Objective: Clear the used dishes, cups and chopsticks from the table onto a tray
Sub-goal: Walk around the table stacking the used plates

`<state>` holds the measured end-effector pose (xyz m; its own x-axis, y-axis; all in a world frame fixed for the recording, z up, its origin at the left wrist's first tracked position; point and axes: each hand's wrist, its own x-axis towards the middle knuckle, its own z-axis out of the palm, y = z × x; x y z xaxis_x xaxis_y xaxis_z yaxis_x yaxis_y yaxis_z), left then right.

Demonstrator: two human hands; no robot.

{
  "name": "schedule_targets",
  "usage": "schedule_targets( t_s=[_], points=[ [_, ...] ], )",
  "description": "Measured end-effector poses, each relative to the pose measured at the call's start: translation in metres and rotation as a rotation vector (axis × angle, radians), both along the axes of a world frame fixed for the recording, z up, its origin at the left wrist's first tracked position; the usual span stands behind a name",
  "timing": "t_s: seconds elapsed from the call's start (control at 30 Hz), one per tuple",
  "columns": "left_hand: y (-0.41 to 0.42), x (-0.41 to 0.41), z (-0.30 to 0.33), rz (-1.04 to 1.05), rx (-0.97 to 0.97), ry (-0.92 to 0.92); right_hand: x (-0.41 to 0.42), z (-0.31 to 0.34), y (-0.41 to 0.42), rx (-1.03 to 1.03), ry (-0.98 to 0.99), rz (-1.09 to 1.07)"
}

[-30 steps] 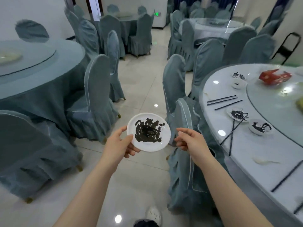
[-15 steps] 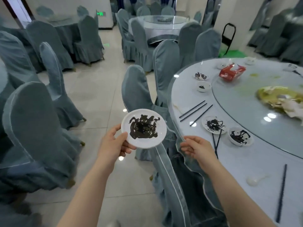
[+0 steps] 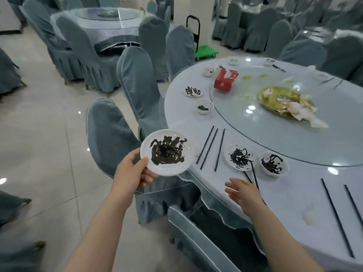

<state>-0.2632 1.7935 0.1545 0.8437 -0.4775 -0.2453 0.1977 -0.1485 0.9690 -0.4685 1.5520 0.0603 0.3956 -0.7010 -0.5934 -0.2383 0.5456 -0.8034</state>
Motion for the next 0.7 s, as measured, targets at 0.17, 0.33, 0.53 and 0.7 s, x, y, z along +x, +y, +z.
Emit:
schedule_targets(
  t_s=[0.17, 0.33, 0.53, 0.7],
  points=[
    [-0.022, 0.046, -0.009, -0.059, 0.023, 0.004, 0.018, -0.018, -0.012, 0.123, 0.008, -0.215],
    [-0.043, 0.086, -0.016, -0.045, 0.042, -0.049, 0.049, -0.036, -0.042, 0.226, 0.001, -0.346],
    [-0.058, 0.123, -0.024, -0.081, 0.077, -0.03, 0.07, -0.056, -0.078, 0.249, 0.039, -0.492],
    [-0.061, 0.139, -0.037, -0.083, 0.075, -0.003, 0.082, -0.06, -0.087, 0.264, 0.02, -0.59]
  ],
)
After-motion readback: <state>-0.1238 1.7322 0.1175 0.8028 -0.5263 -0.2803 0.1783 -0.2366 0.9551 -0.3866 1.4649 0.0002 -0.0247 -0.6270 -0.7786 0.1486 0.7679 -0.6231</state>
